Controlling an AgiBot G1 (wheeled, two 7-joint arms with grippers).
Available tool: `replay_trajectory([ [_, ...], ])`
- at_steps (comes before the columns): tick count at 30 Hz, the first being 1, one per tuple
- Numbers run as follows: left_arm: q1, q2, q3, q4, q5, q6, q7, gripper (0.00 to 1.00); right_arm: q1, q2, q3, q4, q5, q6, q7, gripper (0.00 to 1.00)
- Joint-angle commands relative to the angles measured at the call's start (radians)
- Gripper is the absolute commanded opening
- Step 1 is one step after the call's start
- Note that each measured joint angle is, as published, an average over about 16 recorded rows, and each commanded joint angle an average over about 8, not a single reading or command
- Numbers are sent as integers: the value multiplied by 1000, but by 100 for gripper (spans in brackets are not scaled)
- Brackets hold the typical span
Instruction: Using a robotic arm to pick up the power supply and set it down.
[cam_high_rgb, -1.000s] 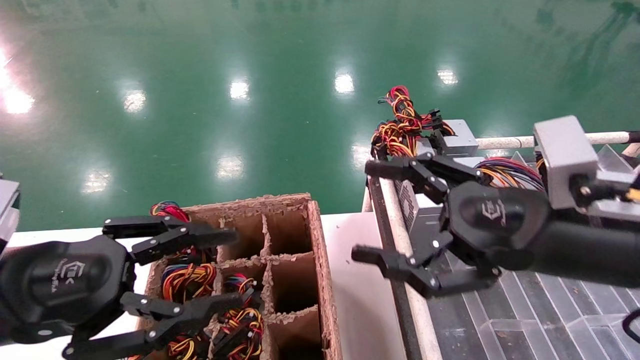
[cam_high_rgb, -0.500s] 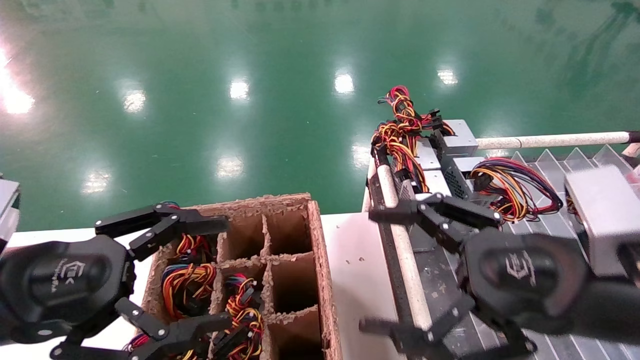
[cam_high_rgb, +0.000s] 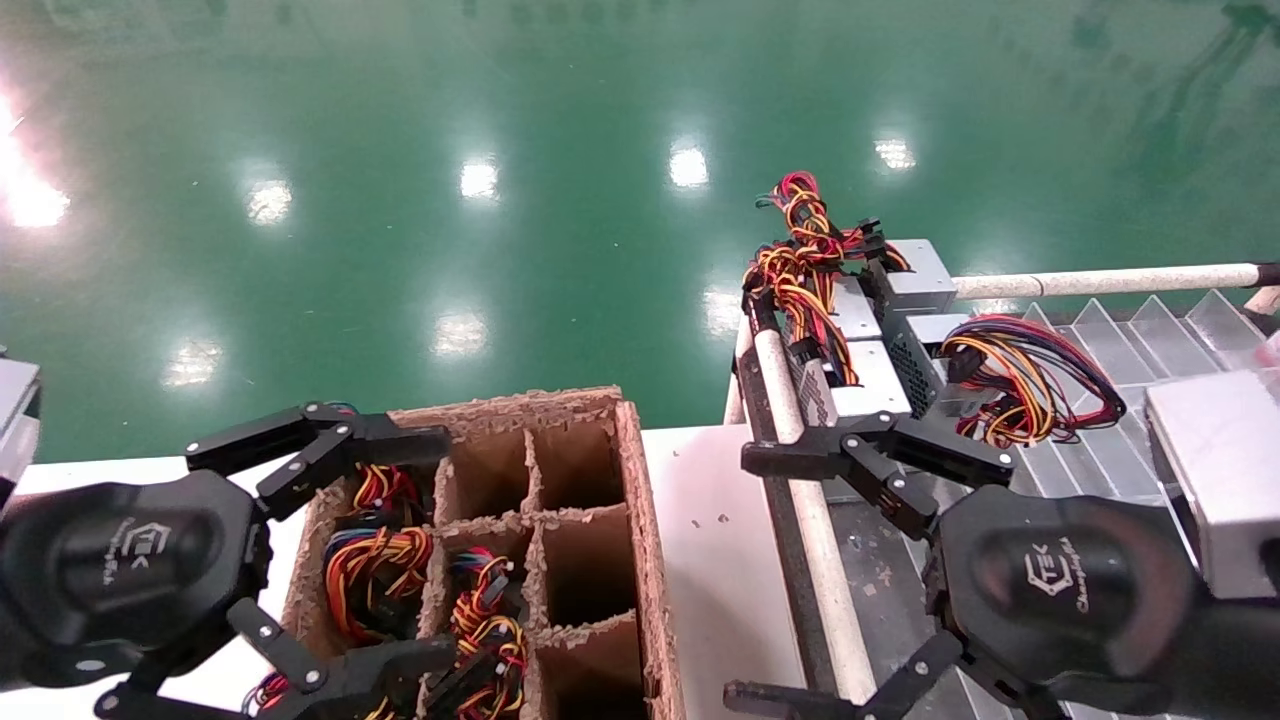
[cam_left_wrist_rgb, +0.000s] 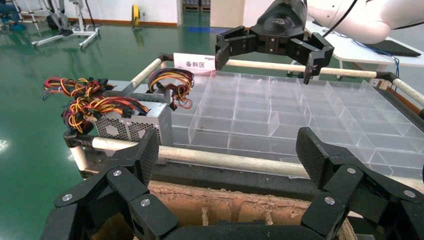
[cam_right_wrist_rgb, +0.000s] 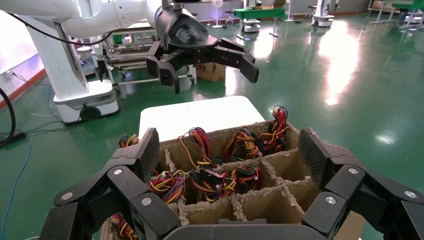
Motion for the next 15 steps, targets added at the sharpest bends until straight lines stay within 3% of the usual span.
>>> replay_trajectory([
  [1, 0, 0, 0, 0, 0, 0, 0, 100, 4, -1, -4, -5, 1, 0, -2, 100],
  [15, 0, 0, 0, 0, 0, 0, 0, 100, 15, -6, -17, -21, 6, 0, -7, 100],
])
